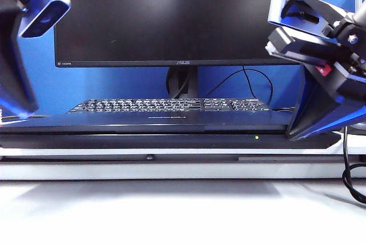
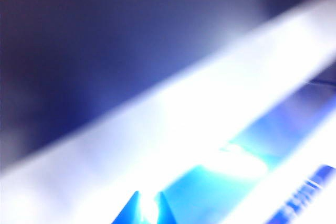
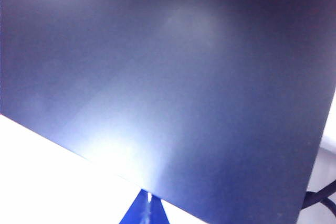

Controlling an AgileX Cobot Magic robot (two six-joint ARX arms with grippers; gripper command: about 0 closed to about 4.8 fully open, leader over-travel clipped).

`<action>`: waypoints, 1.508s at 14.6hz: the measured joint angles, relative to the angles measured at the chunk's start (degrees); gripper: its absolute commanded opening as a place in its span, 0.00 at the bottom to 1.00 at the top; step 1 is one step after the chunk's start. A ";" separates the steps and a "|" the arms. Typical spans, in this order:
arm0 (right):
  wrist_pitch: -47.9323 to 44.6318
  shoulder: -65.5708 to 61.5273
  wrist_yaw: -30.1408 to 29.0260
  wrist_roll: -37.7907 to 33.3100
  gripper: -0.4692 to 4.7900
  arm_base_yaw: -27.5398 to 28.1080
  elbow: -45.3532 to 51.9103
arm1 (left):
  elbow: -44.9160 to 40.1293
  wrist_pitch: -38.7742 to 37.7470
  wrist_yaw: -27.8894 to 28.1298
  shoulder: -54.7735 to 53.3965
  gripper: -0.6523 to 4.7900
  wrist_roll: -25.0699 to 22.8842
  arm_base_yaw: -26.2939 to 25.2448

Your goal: Open the lid of the black laptop.

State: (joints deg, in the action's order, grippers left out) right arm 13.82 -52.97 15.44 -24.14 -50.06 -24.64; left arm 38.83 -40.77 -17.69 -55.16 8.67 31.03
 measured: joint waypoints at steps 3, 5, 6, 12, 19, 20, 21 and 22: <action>-0.31 0.00 0.00 0.02 0.09 0.00 0.00 | 0.00 4.68 5.64 -0.07 0.20 0.87 0.17; -0.33 0.00 -0.02 0.02 0.09 0.00 0.00 | 0.00 8.22 6.25 -0.70 0.14 1.46 0.17; -0.37 0.00 0.20 0.02 0.09 0.00 0.04 | 0.02 8.66 6.16 -1.88 0.14 1.44 0.20; -0.50 0.00 0.74 0.20 0.09 0.00 0.09 | 0.00 7.80 4.76 -7.96 0.14 1.05 1.01; -0.57 0.00 0.96 0.20 0.09 -0.02 0.09 | -0.02 7.93 7.58 -7.96 0.14 1.03 1.01; -0.59 0.00 0.98 0.20 0.09 -0.02 0.11 | -0.02 7.93 7.82 -7.96 0.14 1.03 1.01; -0.59 0.00 0.98 0.20 0.09 -0.02 0.11 | -0.02 7.96 8.07 -7.96 0.14 1.03 1.01; -0.61 0.00 0.98 0.20 0.09 -0.02 0.11 | -0.02 7.93 8.48 -7.96 0.14 1.03 1.03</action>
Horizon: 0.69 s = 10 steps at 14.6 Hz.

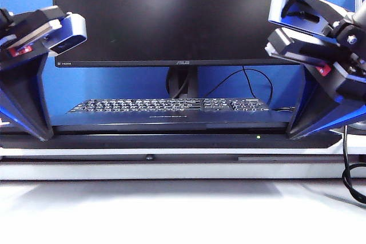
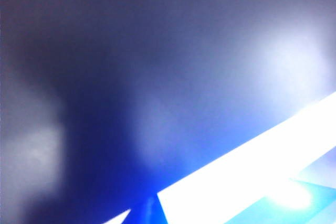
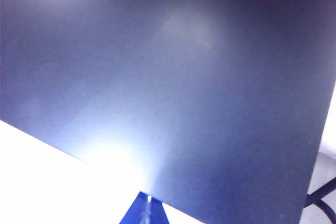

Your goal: Open the lid of the black laptop.

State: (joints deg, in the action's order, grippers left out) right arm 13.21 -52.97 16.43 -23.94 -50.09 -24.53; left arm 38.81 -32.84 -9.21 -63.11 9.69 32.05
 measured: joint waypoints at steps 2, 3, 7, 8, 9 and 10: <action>-0.04 -0.02 0.00 0.00 0.09 0.00 0.00 | -0.07 0.02 1.27 0.00 0.14 0.17 0.02; -0.07 -0.02 0.00 0.00 0.09 0.00 0.00 | -0.11 0.02 1.75 0.00 0.14 0.17 0.04; -0.31 -0.07 0.04 0.00 0.09 0.00 0.02 | -0.24 0.76 2.36 0.00 0.14 0.44 0.15; -0.33 -0.07 0.04 0.00 0.09 0.00 0.02 | -0.26 0.90 2.36 0.00 0.11 0.44 0.17; -0.46 -0.09 0.04 0.00 0.09 0.00 0.02 | -0.35 1.27 2.36 0.00 0.11 0.63 0.17; -0.46 -0.09 0.04 0.00 0.09 0.00 0.02 | -0.37 1.46 2.43 -0.02 0.11 0.76 0.20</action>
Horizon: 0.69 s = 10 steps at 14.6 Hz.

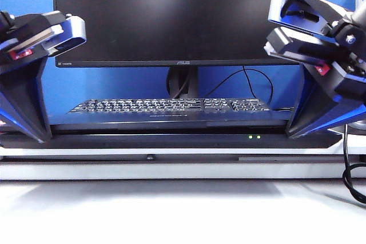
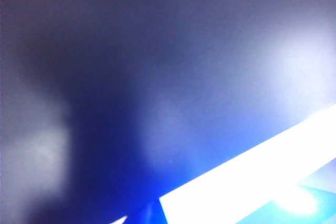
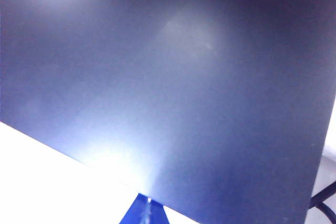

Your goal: Open the lid of the black laptop.

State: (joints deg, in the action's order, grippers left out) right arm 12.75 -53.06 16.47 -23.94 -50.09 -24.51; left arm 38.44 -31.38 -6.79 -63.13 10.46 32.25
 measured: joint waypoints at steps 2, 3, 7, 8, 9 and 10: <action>-0.09 -0.02 0.00 0.00 0.09 0.00 0.02 | -0.13 0.44 0.44 0.00 0.11 0.35 0.11; -0.17 -0.02 0.02 0.00 0.09 0.00 0.02 | -0.13 0.66 0.46 0.00 0.11 0.52 0.13; -2.43 -0.04 1.46 0.00 0.09 0.07 0.07 | -0.11 4.04 2.54 0.00 0.11 0.68 0.13; -2.45 -0.04 1.53 0.00 0.09 0.07 0.07 | -0.11 4.20 2.56 -0.02 0.11 0.74 0.13; -2.54 -0.04 1.60 0.00 0.09 0.07 0.04 | -0.13 4.35 2.56 -0.02 0.11 0.76 0.13; -2.56 -0.04 1.62 0.00 0.09 0.07 0.04 | -0.13 4.37 2.56 0.00 0.11 0.85 0.13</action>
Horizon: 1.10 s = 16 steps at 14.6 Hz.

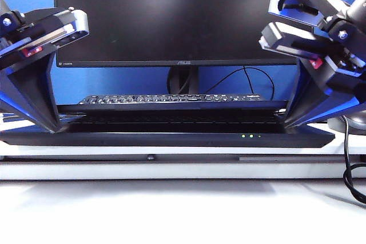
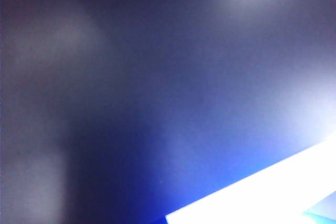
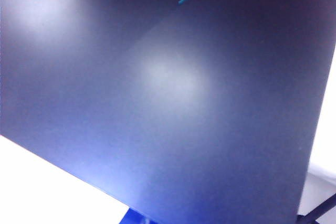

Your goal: Open the lid of the black laptop.

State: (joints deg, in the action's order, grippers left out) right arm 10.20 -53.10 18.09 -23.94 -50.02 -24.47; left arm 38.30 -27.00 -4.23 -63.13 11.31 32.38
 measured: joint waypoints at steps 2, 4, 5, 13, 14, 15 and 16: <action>-0.02 0.00 -0.02 0.00 0.09 0.00 0.00 | 0.00 0.02 0.00 0.00 0.11 0.11 0.00; -0.11 0.00 0.00 0.00 0.09 0.02 0.00 | 0.00 0.07 -0.04 0.02 0.11 0.11 0.00; -0.33 0.00 0.00 0.00 0.09 0.02 0.00 | 0.00 0.04 -0.11 0.31 0.11 0.11 0.00; -4.02 0.09 1.42 1.62 0.09 0.81 -2.45 | 0.07 2.84 1.68 6.80 0.11 0.07 -0.02; -3.89 0.09 1.44 2.47 0.09 0.81 -3.41 | 0.09 3.78 1.95 6.86 0.11 0.09 -0.02; -3.91 0.11 1.49 2.84 0.09 0.83 -4.09 | 0.31 4.50 2.16 6.97 0.11 0.09 -0.04; -4.09 0.13 1.66 3.39 0.09 0.92 -4.59 | 1.27 4.26 2.36 6.97 0.11 0.09 -0.07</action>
State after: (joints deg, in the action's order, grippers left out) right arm 6.11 -52.97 19.75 -20.56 -49.10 -29.06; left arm 39.57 -22.74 -1.87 -56.16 11.40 32.32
